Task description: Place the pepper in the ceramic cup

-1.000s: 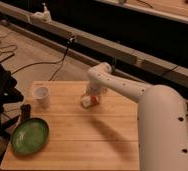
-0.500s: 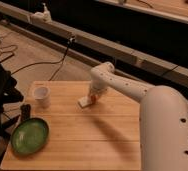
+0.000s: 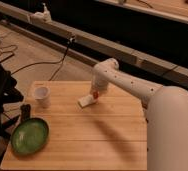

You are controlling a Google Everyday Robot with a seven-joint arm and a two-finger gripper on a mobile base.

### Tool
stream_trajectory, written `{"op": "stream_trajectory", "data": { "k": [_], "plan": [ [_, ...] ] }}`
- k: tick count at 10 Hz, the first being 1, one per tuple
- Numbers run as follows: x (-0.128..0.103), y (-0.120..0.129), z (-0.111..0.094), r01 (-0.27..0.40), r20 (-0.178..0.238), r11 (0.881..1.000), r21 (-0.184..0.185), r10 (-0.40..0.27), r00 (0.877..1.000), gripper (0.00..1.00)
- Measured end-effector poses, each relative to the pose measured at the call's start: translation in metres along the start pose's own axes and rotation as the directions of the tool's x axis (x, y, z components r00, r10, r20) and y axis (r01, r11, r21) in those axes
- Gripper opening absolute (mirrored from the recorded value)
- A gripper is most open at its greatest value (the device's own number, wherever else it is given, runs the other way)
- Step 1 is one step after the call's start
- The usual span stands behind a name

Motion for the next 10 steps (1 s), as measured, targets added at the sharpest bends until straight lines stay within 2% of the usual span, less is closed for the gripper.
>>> {"op": "stream_trajectory", "data": {
  "k": [3,5,6,7,8,9,10],
  "plan": [
    [-0.002,0.05,-0.044,0.104,0.078,0.992,-0.073,-0.098,0.992,0.0],
    [0.01,0.101,-0.071,0.21,0.126,0.969,-0.132,-0.194,0.973,0.0],
    [0.019,0.129,-0.084,0.26,0.146,0.95,-0.174,-0.236,0.961,0.0],
    [0.028,0.162,-0.096,0.306,0.163,0.924,-0.231,-0.274,0.948,0.0],
    [0.046,0.206,-0.109,0.37,0.174,0.877,-0.306,-0.331,0.928,0.0],
    [0.057,0.23,-0.116,0.402,0.18,0.848,-0.344,-0.361,0.915,0.0],
    [0.061,0.239,-0.119,0.414,0.182,0.836,-0.36,-0.373,0.91,0.0]
  ]
}}
